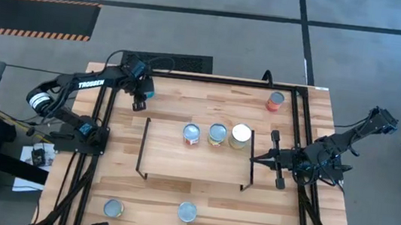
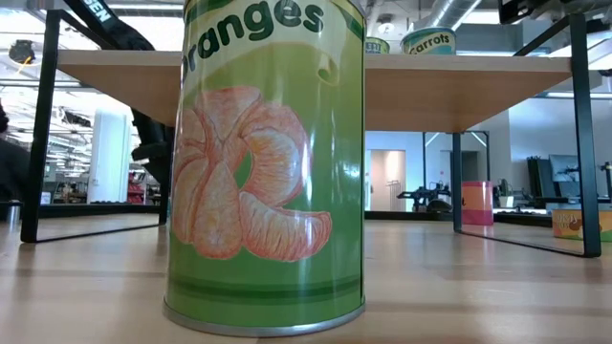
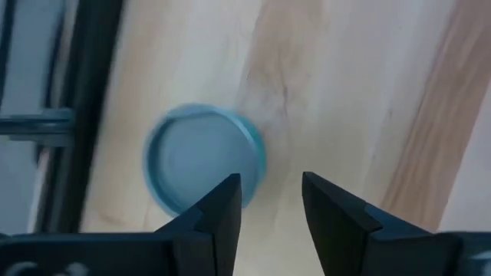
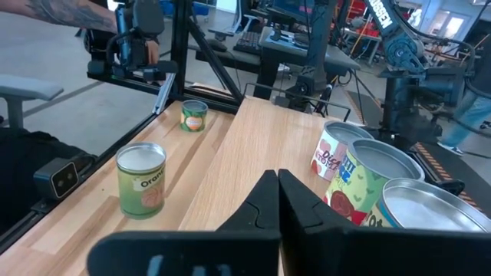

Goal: Pick and place cans onto a shelf
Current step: Put the canned tuna on the shelf

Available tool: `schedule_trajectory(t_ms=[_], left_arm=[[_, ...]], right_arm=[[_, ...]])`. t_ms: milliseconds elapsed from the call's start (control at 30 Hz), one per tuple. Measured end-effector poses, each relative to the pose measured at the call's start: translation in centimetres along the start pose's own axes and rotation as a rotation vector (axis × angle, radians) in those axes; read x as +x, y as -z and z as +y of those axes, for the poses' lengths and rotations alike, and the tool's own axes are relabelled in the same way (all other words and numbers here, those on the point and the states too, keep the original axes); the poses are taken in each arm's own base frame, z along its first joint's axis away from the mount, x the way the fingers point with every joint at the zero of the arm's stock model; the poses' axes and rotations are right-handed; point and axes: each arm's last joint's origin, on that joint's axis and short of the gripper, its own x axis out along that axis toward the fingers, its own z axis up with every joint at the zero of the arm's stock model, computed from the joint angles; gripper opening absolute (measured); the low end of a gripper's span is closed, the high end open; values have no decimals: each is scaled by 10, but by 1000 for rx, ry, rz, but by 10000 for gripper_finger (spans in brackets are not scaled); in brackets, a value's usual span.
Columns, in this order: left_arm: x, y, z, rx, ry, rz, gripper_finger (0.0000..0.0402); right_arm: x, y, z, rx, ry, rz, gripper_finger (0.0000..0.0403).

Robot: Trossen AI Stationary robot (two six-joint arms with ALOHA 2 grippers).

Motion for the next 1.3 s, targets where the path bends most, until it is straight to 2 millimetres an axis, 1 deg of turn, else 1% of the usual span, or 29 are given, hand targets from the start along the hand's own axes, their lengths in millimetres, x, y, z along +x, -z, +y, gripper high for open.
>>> schedule_trajectory(t_ms=[200, 367, 433, 500, 567, 600, 633, 700, 800, 867, 967, 1133, 1300], left_arm=[[21, 0, 1, 21, -15, 89, 128], [28, -5, 4, 22, -31, 125, 122], [28, -5, 5, 23, -35, 129, 103], [27, -5, 4, 31, -49, 135, 70], [24, -3, 4, 35, -79, 158, 30], [21, -2, 4, 40, -88, 175, 16], [18, -1, 3, 42, -87, 181, 10], [7, -3, 5, 42, -93, 170, 9], [-16, -8, 7, 38, -120, 123, 3], [-34, -9, 7, 21, -133, 78, 2], [-68, -10, 4, 12, -150, -35, 1], [-121, -10, -12, 18, -147, -139, 1], [-156, -19, -44, 80, -27, -179, 0]], right_arm=[[0, 0, 0, 0, 0, 0, 6], [0, 0, 0, 0, 0, 0, 6], [0, 0, 0, 0, 0, 0, 6], [0, 0, 0, 0, 0, 0, 6], [0, 0, 0, -1, 0, 0, 6], [0, 0, 0, 0, 0, 0, 6], [0, 0, 0, 1, 0, 0, 6], [0, 0, 0, 3, 0, 0, 6], [0, 0, 0, 2, 6, 3, 6], [0, 3, -1, -12, 39, 35, 6], [1, 9, -5, -23, 103, 91, 6], [2, 8, -12, -30, 114, 77, 4], [2, 4, -18, -29, 125, 36, 4]])
